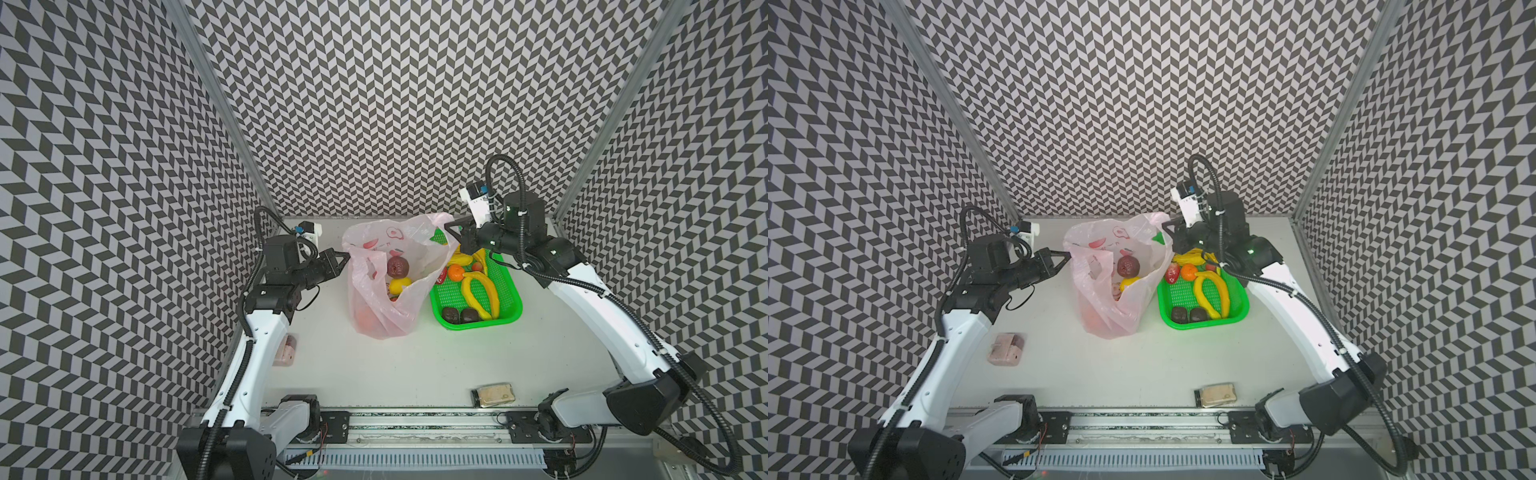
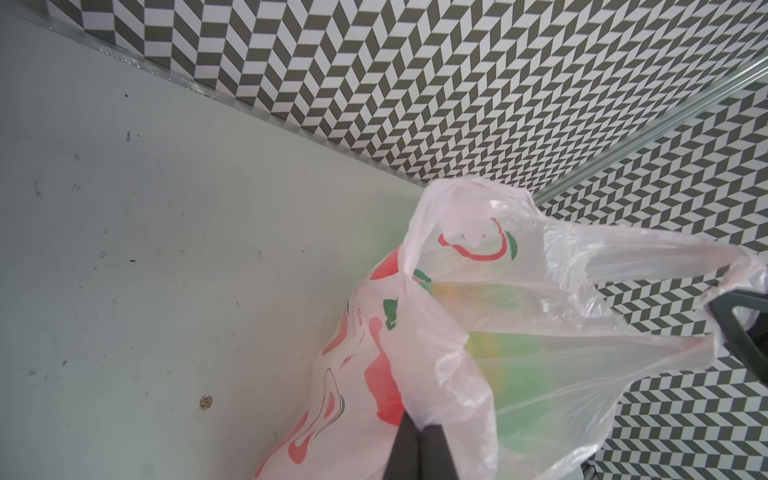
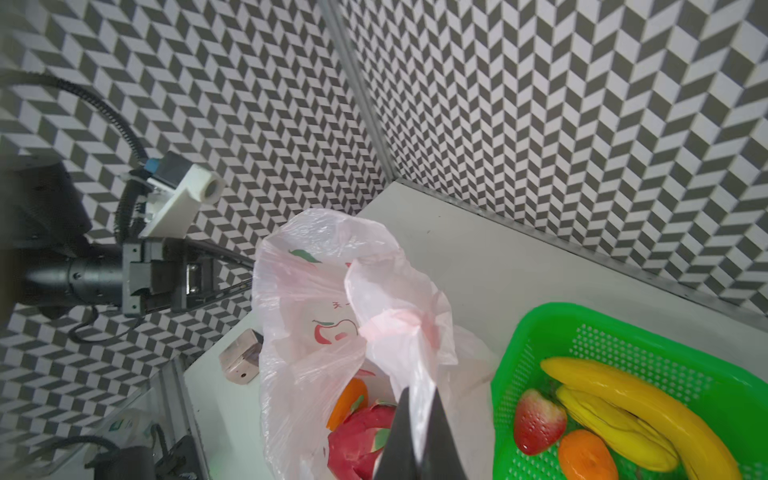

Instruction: Place the fake fruits into the plastic bag and tie a complex knot

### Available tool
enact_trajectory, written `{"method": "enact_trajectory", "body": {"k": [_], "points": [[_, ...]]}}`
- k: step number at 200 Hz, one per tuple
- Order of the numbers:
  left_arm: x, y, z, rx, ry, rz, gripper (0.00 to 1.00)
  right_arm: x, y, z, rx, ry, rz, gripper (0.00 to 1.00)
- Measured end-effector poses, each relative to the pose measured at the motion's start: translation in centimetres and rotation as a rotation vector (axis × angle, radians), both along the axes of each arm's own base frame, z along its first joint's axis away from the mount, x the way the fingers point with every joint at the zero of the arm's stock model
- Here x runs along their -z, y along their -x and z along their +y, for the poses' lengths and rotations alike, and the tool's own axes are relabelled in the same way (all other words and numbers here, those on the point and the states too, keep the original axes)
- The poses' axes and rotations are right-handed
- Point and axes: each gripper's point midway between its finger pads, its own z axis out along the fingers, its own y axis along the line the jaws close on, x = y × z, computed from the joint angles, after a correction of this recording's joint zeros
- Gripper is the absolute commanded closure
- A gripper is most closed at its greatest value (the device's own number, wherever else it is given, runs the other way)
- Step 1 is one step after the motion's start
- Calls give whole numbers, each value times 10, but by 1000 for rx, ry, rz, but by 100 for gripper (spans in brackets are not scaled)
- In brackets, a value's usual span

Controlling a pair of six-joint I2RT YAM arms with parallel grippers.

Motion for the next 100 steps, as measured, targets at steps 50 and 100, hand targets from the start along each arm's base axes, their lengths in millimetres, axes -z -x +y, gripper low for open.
{"method": "enact_trajectory", "body": {"k": [50, 100], "points": [[-1, -20, -9, 70, -33, -22, 73, -2, -2, -15, 58, -16, 28, 100], [-72, -11, 7, 5, -216, -211, 52, -7, 8, -4, -19, -66, 42, 100]]}}
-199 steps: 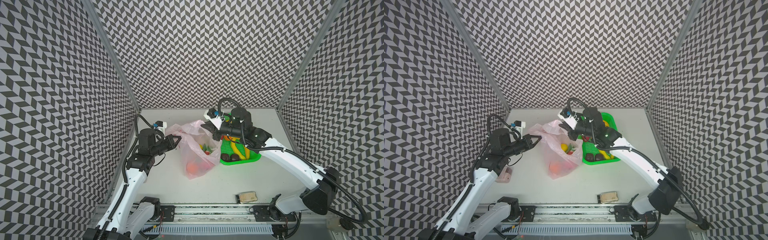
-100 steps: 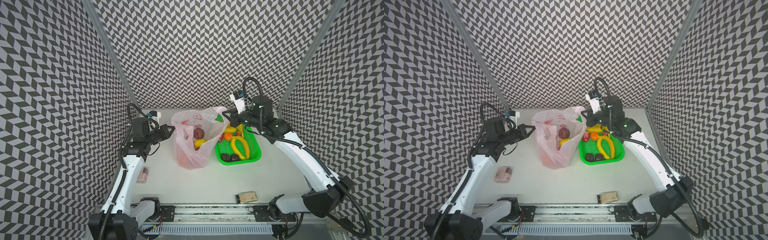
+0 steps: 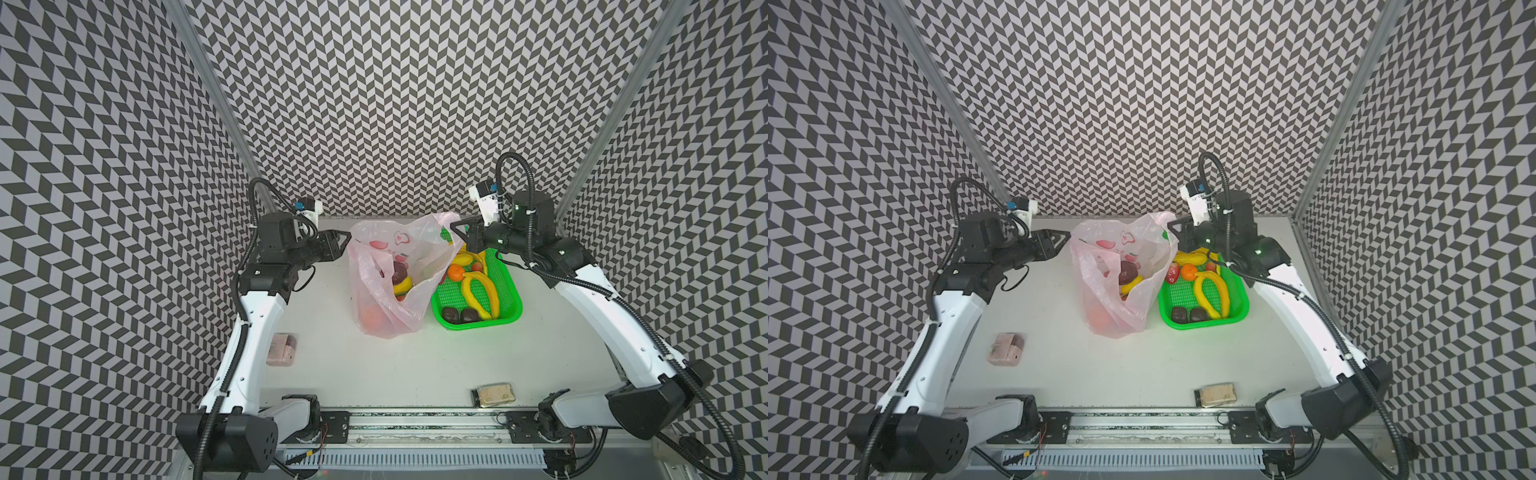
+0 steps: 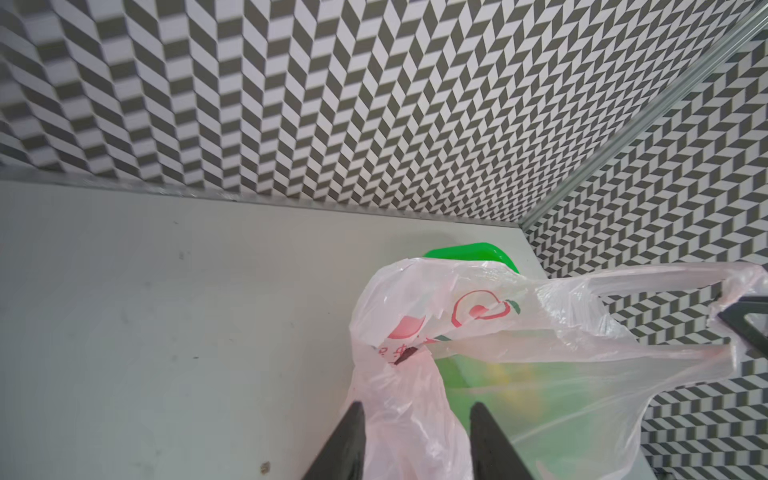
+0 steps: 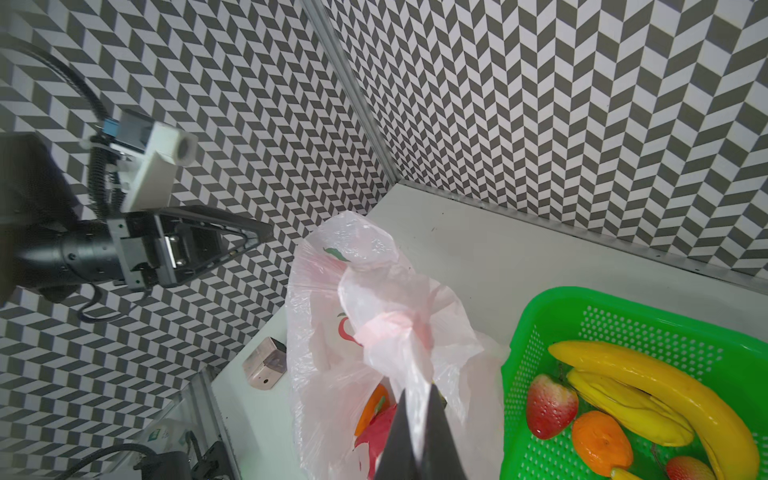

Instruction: Place the fake fruits into the plastic bag and tie a complex knot

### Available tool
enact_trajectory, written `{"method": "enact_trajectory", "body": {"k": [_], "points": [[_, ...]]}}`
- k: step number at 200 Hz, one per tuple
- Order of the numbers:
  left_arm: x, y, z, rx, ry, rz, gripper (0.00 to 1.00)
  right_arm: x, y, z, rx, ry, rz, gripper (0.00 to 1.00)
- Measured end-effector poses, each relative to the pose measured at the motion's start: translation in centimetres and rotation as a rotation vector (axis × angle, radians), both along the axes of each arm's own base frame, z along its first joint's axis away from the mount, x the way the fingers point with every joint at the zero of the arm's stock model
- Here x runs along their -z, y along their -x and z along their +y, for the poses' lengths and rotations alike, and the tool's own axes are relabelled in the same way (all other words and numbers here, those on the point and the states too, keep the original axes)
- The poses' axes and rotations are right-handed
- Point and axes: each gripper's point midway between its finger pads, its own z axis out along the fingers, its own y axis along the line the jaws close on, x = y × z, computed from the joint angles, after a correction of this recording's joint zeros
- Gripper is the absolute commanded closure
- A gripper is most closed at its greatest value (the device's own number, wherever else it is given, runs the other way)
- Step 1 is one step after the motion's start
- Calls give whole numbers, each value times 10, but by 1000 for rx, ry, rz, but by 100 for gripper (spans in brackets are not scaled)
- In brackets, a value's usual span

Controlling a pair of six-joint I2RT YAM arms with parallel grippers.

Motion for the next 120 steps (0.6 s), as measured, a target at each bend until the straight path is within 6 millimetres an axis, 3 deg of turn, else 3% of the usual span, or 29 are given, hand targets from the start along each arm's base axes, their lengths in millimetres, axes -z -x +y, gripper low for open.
{"method": "enact_trajectory", "body": {"k": [19, 33, 48, 57, 86, 102, 120], "points": [[-35, 23, -19, 31, -67, -102, 48, -1, 1, 2, -14, -10, -1, 100], [-53, 49, -55, 122, -100, -161, 46, -2, 2, 3, -21, -15, 0, 100], [-53, 71, -92, 219, -130, -166, 46, -1, 3, 4, -26, -17, 2, 100], [-48, 79, -104, 252, -146, -156, 46, -1, 3, 4, -28, -18, 2, 100], [3, 72, -131, 249, -291, -18, 45, -1, 3, 6, -38, -24, -1, 100], [48, 66, -153, 270, -399, 85, 45, -1, 4, 6, -42, -26, -2, 100], [91, 56, -158, 253, -511, 183, 44, -1, 4, 7, -45, -27, -2, 100]]}}
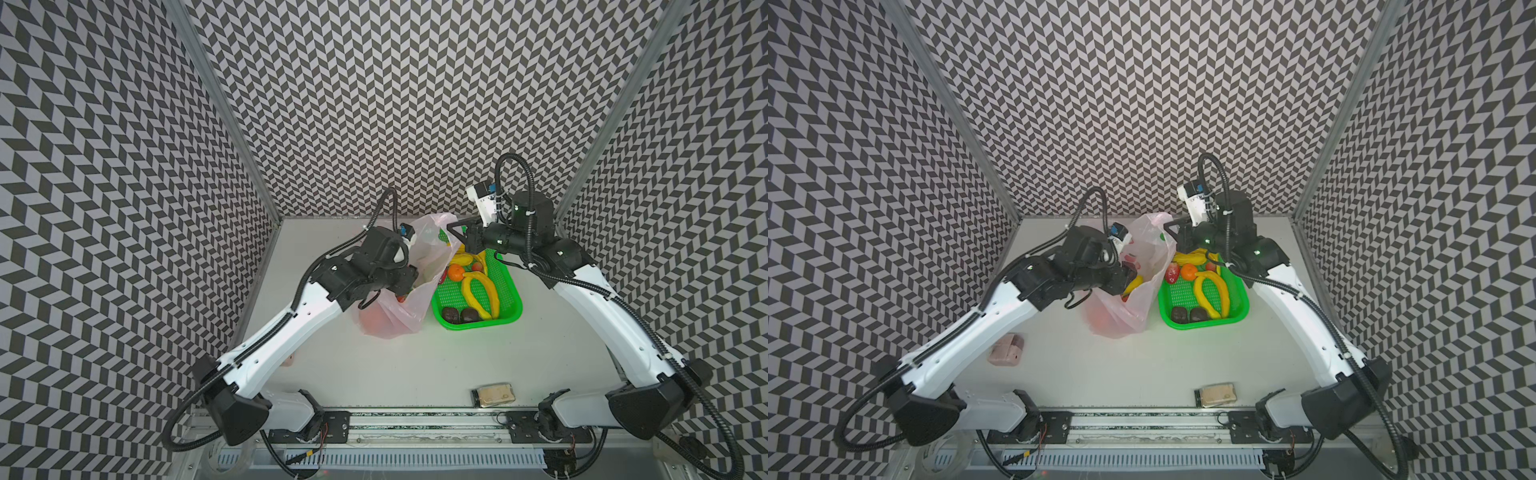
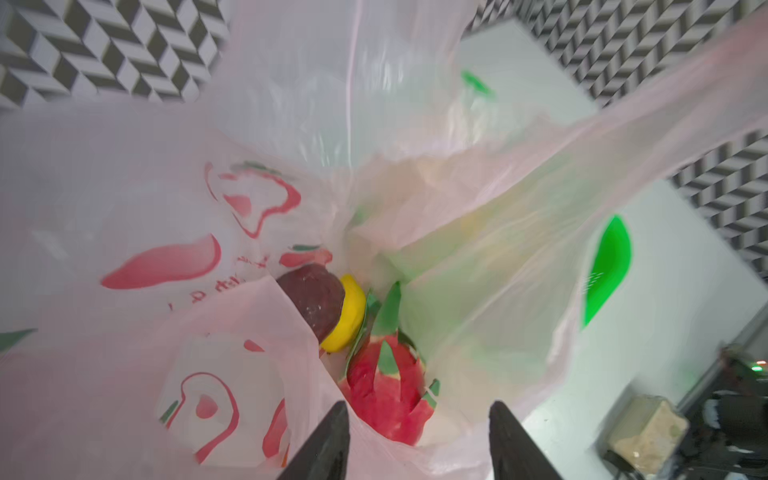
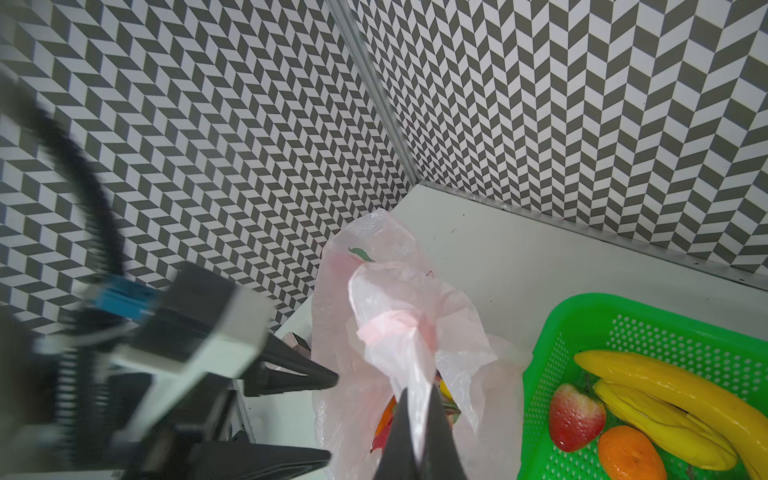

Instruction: Place the fake fruits into the plastic bag and tie a complex knot

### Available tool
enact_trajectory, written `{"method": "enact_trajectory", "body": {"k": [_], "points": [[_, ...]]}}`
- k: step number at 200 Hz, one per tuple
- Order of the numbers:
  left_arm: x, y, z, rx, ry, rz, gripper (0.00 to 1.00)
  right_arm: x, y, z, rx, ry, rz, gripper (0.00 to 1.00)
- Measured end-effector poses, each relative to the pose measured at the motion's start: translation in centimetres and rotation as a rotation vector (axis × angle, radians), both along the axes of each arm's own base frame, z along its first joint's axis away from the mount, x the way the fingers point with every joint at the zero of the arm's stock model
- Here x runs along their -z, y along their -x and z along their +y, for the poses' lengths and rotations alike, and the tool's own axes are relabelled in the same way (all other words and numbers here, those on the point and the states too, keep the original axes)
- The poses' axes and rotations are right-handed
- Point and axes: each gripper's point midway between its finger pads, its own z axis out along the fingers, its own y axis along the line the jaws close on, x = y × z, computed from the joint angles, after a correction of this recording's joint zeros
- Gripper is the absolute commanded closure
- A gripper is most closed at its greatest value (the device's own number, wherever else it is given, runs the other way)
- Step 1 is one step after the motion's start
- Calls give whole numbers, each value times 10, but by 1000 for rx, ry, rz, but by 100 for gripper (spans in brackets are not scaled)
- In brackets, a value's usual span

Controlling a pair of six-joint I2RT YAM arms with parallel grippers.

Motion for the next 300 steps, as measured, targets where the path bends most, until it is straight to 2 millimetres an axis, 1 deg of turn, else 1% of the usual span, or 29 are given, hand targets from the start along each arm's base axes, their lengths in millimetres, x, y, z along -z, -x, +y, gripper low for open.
{"method": "enact_trajectory", "body": {"k": [8, 22, 43, 72, 89, 124, 151, 184, 204, 229, 252, 259, 269, 276, 300], "points": [[14, -4, 1, -13, -49, 26, 44, 0, 0, 0, 0, 0, 0, 100], [28, -11, 3, -41, -114, 46, 43, 1, 0, 0, 0, 1, 1, 100], [33, -23, 7, -83, -173, 35, 42, 4, 0, 0, 0, 3, 6, 100], [37, -34, 12, -128, -223, 20, 42, 6, 1, 0, 0, 5, 9, 100], [46, -41, 15, -150, -252, 30, 43, 5, 2, -1, 0, 3, 6, 100], [71, -52, 18, -175, -300, 71, 43, 4, 4, -2, -1, 1, 2, 100], [83, -60, 21, -193, -323, 79, 42, 4, 5, -1, -7, -5, 2, 100], [92, -72, 29, -240, -369, 65, 42, 4, 5, 1, -15, -10, 1, 100], [96, -78, 37, -273, -401, 53, 47, 5, 5, 1, -16, -12, 3, 100], [96, -85, 47, -313, -429, 32, 47, 4, 5, 1, -16, -14, -1, 100], [94, -91, 51, -336, -432, 11, 48, 4, 5, 1, -17, -15, -2, 100], [94, -92, 52, -342, -433, 6, 51, 4, 6, 1, -17, -16, -3, 100], [95, -94, 54, -351, -435, -1, 63, 3, 6, 1, -19, -19, -7, 100], [96, -95, 54, -357, -436, -3, 67, 2, 6, 1, -22, -21, -9, 100], [98, -98, 56, -358, -454, -17, 89, 5, 7, 2, -27, -27, 3, 100]]}}
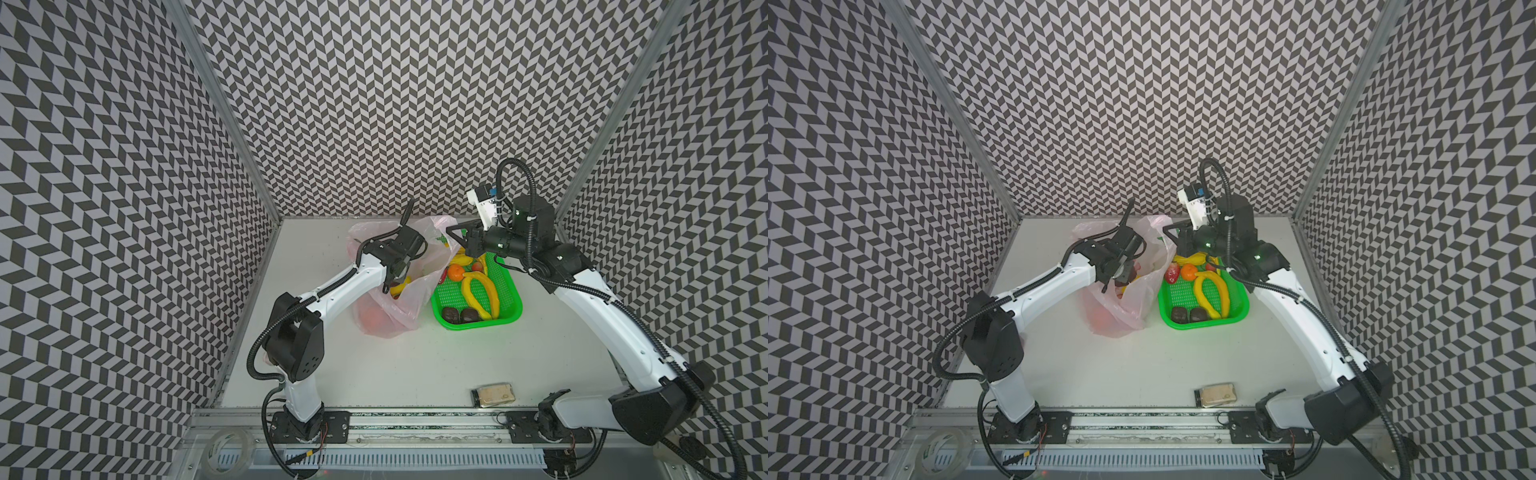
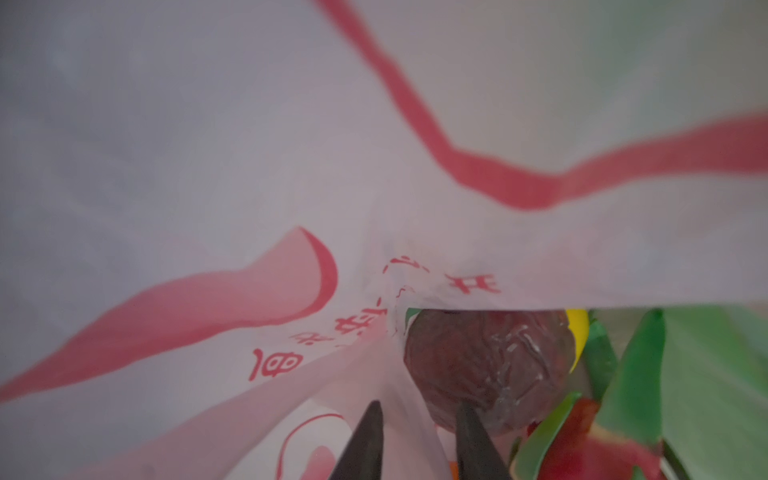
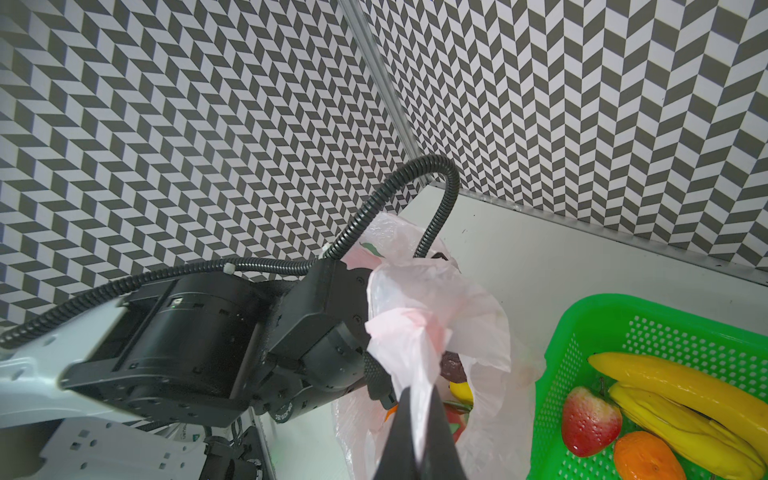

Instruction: Place the fake fruits into the plastic bag and tie a complex knot

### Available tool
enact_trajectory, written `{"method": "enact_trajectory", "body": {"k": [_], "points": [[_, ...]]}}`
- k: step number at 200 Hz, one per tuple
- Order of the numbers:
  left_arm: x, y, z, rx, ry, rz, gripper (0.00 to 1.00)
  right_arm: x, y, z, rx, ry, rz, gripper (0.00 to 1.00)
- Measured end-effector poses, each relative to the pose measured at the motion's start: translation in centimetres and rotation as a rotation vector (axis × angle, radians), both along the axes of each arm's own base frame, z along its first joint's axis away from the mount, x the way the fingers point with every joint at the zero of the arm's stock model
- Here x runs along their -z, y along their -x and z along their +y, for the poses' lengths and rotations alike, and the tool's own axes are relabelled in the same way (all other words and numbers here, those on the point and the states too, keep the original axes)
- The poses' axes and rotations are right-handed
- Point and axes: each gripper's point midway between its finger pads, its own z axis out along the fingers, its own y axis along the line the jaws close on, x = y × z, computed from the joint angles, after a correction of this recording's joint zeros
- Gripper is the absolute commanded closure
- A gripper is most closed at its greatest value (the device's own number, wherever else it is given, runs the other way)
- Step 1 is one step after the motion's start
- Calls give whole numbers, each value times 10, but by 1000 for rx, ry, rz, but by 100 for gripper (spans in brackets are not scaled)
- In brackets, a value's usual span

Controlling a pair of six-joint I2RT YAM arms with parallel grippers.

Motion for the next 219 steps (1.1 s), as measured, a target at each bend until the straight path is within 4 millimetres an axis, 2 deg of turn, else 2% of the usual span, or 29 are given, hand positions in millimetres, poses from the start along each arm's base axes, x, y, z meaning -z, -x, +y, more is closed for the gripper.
{"method": "enact_trajectory", "body": {"k": [17, 41, 56, 74, 94, 112, 126, 138, 182, 201, 219], "points": [[1, -1, 1, -6, -2, -9, 100, 0, 1, 0, -1, -5, 7, 100], [-2, 3, 4, 9, 14, -18, 100, 0, 0, 0, 4, -15, 20, 100], [-19, 10, 7, 31, 68, -42, 100, -1, 1, 1, 5, -25, 28, 100], [-62, 20, 10, 79, 193, -121, 100, -4, 1, 2, 2, -45, 37, 100], [-130, 30, 22, 143, 380, -260, 100, -12, -1, 6, -9, -79, 40, 100], [-185, 39, 48, 187, 511, -391, 100, -18, -1, 10, -23, -115, 47, 100], [-211, 44, 66, 218, 576, -451, 100, -26, -1, 14, -39, -150, 48, 100], [-222, 46, 76, 252, 621, -472, 100, -33, 0, 16, -53, -178, 46, 100], [-241, 46, 110, 342, 768, -500, 100, -45, 5, 20, -82, -237, 66, 100], [-254, 50, 118, 391, 828, -524, 100, -48, 4, 19, -78, -250, 63, 100], [-268, 55, 116, 453, 887, -545, 100, -51, 3, 17, -61, -257, 58, 100]]}}
